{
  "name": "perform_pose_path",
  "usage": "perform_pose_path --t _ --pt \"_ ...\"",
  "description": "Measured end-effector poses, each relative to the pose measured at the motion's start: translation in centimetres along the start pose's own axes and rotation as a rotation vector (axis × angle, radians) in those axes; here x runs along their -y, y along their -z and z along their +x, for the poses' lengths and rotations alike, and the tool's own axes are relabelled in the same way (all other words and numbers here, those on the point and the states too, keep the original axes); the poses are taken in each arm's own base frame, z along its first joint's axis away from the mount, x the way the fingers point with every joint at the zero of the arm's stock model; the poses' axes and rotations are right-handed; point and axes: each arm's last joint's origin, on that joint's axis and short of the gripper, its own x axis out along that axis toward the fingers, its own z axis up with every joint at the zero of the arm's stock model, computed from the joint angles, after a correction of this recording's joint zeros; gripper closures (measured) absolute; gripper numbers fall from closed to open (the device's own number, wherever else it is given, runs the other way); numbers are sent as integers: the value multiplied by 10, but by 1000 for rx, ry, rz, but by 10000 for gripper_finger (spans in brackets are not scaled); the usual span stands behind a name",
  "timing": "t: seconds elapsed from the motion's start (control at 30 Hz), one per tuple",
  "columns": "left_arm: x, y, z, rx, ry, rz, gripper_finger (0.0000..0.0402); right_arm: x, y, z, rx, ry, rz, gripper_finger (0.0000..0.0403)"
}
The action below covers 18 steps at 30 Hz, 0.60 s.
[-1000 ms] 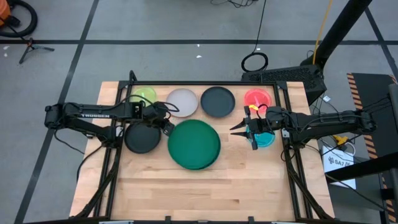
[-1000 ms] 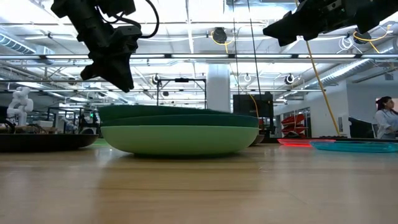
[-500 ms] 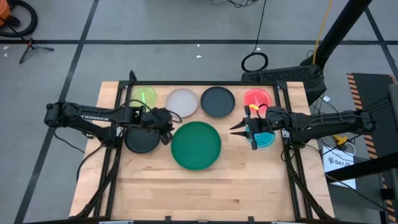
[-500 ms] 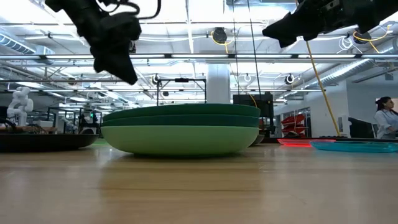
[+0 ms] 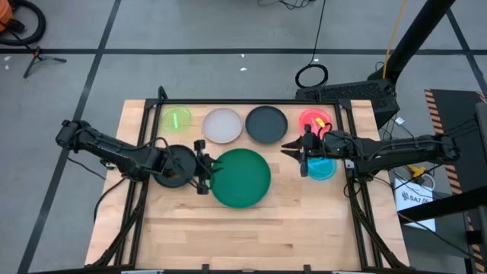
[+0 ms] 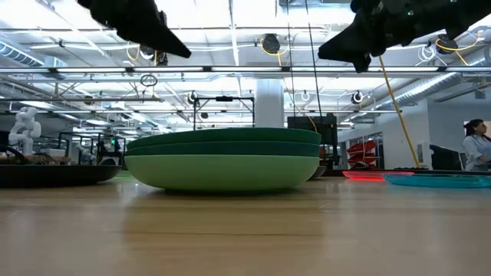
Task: Stack plastic plates
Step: Stack the top black plate on top of the dark green plate
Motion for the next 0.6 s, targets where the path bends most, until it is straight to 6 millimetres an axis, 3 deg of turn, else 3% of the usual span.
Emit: perform_pose_path --t 0.27,0.6 --pt "-13 13 7 68 -73 118 307 3 0 23 -68 102 68 331" --pt "-67 18 -13 70 -231 98 307 35 -36 70 -280 313 163 331"
